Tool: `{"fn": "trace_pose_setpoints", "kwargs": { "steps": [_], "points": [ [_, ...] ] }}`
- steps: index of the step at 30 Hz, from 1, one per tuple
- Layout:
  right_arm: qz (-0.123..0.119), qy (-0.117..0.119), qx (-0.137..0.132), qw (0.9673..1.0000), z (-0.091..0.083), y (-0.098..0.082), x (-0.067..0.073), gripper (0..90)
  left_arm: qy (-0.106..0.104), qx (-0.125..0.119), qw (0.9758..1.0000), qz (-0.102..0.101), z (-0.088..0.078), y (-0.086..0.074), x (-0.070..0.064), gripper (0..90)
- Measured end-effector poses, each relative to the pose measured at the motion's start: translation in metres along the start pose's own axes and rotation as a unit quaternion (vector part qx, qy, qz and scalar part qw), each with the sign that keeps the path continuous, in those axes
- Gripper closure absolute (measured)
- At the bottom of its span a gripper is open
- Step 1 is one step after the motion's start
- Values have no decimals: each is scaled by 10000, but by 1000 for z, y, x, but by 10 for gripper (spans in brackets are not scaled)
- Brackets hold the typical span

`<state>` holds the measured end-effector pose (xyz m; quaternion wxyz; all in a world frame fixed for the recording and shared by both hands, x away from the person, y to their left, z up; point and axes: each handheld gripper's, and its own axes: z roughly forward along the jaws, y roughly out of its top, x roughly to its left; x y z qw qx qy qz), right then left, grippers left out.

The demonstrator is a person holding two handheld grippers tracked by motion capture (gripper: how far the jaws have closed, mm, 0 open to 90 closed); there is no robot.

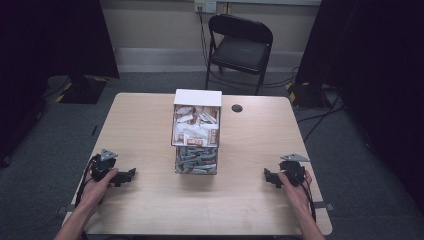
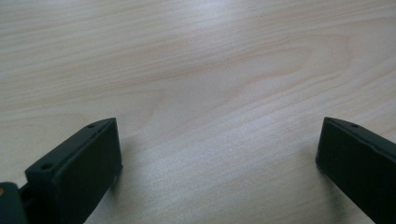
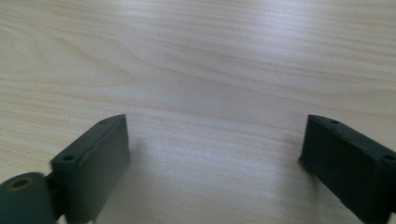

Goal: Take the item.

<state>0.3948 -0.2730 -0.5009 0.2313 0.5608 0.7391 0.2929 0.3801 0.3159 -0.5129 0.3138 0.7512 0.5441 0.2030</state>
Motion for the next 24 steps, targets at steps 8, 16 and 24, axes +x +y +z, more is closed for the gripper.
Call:
{"fn": "trace_pose_setpoints", "kwargs": {
  "steps": [8,16,24],
  "points": [
    [-43,-60,-82,9999,-6,1,-1,156,0,0,10000,0,0,0,0,0],
    [-36,233,-337,9992,-14,4,1,175,-11,-1,10000,-9,0,0,0,0],
    [-60,495,-451,9977,-20,9,8,192,-2,-13,10000,-17,0,0,0,0]
  ]
}}
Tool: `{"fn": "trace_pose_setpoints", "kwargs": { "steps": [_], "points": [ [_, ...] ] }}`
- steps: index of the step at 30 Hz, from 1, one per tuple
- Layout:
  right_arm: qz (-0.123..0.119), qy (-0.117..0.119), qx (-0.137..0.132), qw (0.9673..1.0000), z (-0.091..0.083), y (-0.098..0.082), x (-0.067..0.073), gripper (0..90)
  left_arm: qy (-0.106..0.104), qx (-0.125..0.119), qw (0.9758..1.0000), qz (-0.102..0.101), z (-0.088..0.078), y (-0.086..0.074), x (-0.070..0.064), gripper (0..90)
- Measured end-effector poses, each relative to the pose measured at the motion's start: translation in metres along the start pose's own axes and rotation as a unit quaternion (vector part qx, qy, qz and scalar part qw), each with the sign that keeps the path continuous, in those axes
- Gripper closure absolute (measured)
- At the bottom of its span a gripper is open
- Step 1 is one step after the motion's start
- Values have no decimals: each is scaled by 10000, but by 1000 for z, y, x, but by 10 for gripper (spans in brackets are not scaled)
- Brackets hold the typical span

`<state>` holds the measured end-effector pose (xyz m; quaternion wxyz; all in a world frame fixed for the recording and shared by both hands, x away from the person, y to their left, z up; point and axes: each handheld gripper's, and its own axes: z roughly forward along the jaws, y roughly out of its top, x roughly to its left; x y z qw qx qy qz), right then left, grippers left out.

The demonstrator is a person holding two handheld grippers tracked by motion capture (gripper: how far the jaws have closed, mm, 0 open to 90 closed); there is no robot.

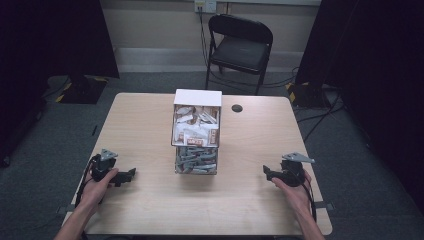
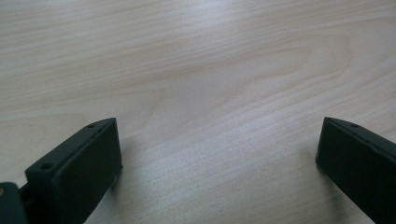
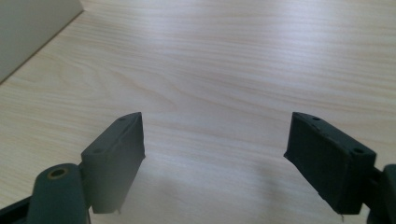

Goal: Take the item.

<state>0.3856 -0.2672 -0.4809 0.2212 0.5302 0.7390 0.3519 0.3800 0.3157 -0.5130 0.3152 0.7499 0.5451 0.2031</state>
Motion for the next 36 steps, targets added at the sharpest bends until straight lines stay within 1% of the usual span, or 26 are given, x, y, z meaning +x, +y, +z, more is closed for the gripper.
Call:
{"fn": "trace_pose_setpoints", "kwargs": {
  "steps": [2,3,5,6,7,9,10,11,12,14,15,17,18,19,21,24,26,27,29,32,33,34,36],
  "points": [
    [-32,74,-34,10000,-1,1,3,197,-5,2,10000,-2,0,0,0,0],
    [-32,74,-34,10000,-1,1,3,197,-4,1,10000,-4,0,0,0,0],
    [-62,166,-130,9998,-3,3,7,216,-7,2,10000,-5,0,0,0,0],
    [-80,243,-156,9996,-4,4,8,246,-6,0,10000,-4,0,0,0,0],
    [-106,278,-162,9994,-5,5,9,265,-9,1,10000,-6,0,0,0,0],
    [-119,307,-185,9993,-6,6,11,265,-9,1,10000,-7,0,0,0,0],
    [-142,388,-185,9990,-7,7,14,277,-5,0,10000,-5,0,0,0,0],
    [-142,388,-185,9990,-7,7,14,277,-5,0,10000,-5,0,0,0,0],
    [-203,456,-218,9985,-9,8,17,285,-4,1,10000,-4,0,0,0,0],
    [-232,528,-243,9980,-10,9,19,291,-8,1,10000,-7,0,0,0,0],
    [-255,581,-241,9977,-11,9,20,308,-4,1,10000,-3,0,0,0,0],
    [-233,643,-279,9973,-13,11,23,325,-5,0,10000,-5,0,0,0,0],
    [-217,715,-318,9967,-14,13,23,339,-5,0,10000,-5,0,0,0,0],
    [-236,730,-343,9965,-15,14,24,347,-4,2,10000,-2,0,0,0,0],
    [-223,858,-360,9954,-17,16,26,374,0,1,10000,1,0,0,0,0],
    [-278,1002,-365,9939,-20,18,32,390,-8,2,10000,-5,0,0,0,0],
    [-296,1041,-368,9934,-20,19,34,399,-4,1,10000,-3,0,0,0,0],
    [-339,1154,-379,9920,-22,21,38,411,-5,3,10000,-2,0,0,0,0],
    [-317,1273,-384,9906,-23,22,41,428,-4,1,10000,-3,0,0,0,0],
    [-325,1394,-383,9890,-25,24,45,441,-8,2,10000,-5,0,0,0,0],
    [-325,1394,-383,9890,-25,24,45,441,-8,2,10000,-5,0,0,0,0],
    [-342,1469,-406,9877,-26,26,48,459,-10,15,10000,13,0,0,0,0],
    [-368,1525,-421,9867,-27,27,51,471,-12,-3,10000,0,0,0,0,0]
  ]
}}
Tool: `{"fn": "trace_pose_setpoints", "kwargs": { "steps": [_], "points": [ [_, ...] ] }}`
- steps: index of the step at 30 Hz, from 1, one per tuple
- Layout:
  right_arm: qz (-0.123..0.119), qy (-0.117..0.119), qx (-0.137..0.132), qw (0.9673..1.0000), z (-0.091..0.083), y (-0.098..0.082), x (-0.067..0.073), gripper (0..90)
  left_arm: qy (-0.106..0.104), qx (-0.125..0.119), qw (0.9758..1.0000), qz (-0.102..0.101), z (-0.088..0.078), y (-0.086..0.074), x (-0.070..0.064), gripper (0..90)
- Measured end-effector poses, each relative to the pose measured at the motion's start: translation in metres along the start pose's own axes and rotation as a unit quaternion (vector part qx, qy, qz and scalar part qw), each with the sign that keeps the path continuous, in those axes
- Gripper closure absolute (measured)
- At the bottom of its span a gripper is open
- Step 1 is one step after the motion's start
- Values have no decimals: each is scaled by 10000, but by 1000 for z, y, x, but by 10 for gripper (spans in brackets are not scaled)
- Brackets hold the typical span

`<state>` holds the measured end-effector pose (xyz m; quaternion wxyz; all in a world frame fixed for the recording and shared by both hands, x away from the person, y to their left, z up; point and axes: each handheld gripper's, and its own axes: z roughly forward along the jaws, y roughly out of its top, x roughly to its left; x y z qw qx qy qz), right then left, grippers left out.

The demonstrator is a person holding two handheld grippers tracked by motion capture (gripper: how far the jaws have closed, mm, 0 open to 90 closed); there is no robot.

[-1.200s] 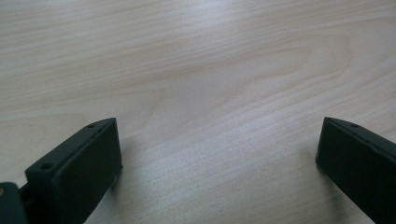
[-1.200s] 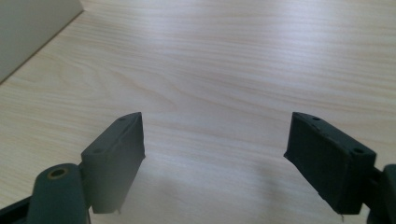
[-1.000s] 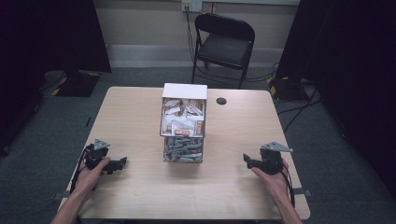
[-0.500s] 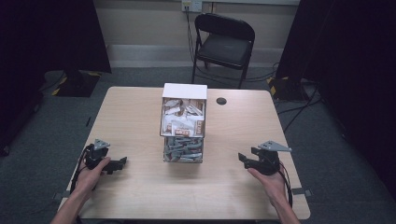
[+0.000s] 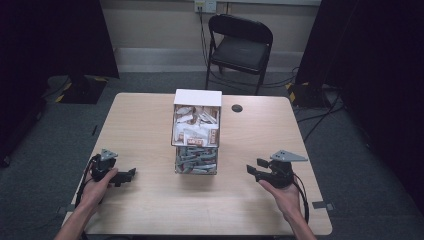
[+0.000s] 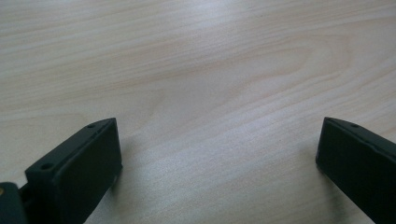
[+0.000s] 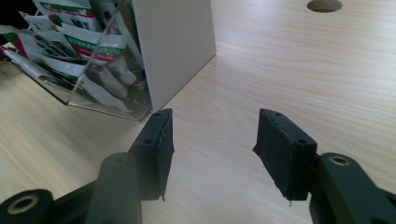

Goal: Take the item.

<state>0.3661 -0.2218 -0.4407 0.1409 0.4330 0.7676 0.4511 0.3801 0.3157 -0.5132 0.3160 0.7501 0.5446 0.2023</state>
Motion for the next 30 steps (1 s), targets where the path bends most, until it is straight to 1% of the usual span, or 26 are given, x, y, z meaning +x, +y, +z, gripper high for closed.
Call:
{"fn": "trace_pose_setpoints", "kwargs": {
  "steps": [1,3,6,10,12,13,14,15,17,20,21,22,24,30],
  "points": [
    [-17,50,7,10000,0,1,1,475,-2,15,10000,16,0,0,0,0],
    [-33,66,8,10000,0,1,3,477,-2,2,10000,-1,0,0,0,0],
    [-73,242,-1,9997,1,3,10,502,-2,14,10000,15,0,0,0,0],
    [-130,420,-64,9990,0,7,18,529,-1,17,10000,17,0,0,0,0],
    [-172,517,-42,9985,1,8,22,540,0,12,10000,15,0,0,0,0],
    [-172,517,-42,9985,1,8,22,540,0,12,10000,15,0,0,0,0],
    [-247,593,7,9979,4,9,28,552,-1,3,10000,-2,0,0,0,0],
    [-247,593,7,9979,4,9,28,552,-1,3,10000,-2,0,0,0,0],
    [-342,732,50,9967,8,12,36,561,0,11,10000,14,0,0,0,0],
    [-430,835,86,9955,12,14,45,563,-2,14,10000,13,0,0,0,0],
    [-430,835,86,9955,12,14,45,563,-2,14,10000,13,0,0,0,0],
    [-477,902,82,9947,13,16,49,570,-2,13,10000,12,0,0,0,0],
    [-550,967,86,9938,15,18,55,577,0,6,10000,4,0,0,0,0],
    [-674,1159,100,9909,23,24,67,599,0,2,10000,1,0,0,0,0]
  ]
}}
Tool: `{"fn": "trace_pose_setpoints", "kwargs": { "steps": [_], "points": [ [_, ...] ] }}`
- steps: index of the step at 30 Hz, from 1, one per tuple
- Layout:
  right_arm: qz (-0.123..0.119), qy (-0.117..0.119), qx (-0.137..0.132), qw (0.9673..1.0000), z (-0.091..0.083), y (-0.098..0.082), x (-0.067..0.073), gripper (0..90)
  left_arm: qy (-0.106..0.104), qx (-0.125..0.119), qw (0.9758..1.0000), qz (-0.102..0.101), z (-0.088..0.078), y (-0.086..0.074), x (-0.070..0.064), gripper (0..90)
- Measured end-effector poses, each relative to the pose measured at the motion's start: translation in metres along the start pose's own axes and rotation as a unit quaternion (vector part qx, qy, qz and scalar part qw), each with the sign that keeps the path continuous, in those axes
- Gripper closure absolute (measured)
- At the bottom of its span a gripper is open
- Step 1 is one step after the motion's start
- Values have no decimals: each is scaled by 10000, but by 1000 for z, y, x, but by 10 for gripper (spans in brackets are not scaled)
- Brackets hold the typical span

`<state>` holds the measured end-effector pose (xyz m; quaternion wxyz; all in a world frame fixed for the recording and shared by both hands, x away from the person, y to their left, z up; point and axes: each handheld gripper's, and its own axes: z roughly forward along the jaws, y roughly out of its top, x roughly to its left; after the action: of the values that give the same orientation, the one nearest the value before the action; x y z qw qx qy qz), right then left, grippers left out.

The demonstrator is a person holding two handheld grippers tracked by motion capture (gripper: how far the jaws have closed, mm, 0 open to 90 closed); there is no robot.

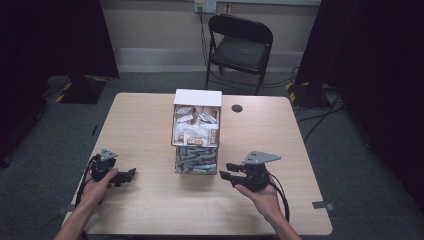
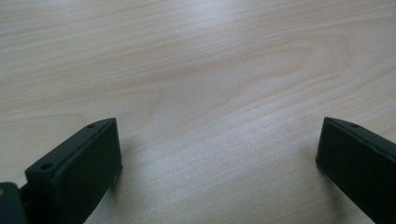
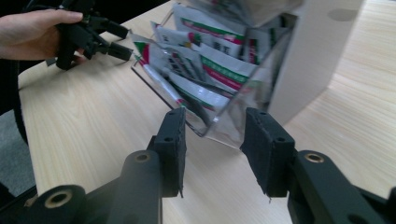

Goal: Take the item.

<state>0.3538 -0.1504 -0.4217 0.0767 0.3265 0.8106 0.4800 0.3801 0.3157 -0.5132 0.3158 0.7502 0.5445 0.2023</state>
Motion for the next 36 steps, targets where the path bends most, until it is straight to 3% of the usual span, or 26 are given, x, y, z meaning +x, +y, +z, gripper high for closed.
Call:
{"fn": "trace_pose_setpoints", "kwargs": {
  "steps": [18,36],
  "points": [
    [-345,528,3,9980,39,21,25,660,-1,15,10000,18,0,0,0,0],
    [-302,472,91,9984,62,18,19,687,-2,16,10000,16,0,0,0,0]
  ]
}}
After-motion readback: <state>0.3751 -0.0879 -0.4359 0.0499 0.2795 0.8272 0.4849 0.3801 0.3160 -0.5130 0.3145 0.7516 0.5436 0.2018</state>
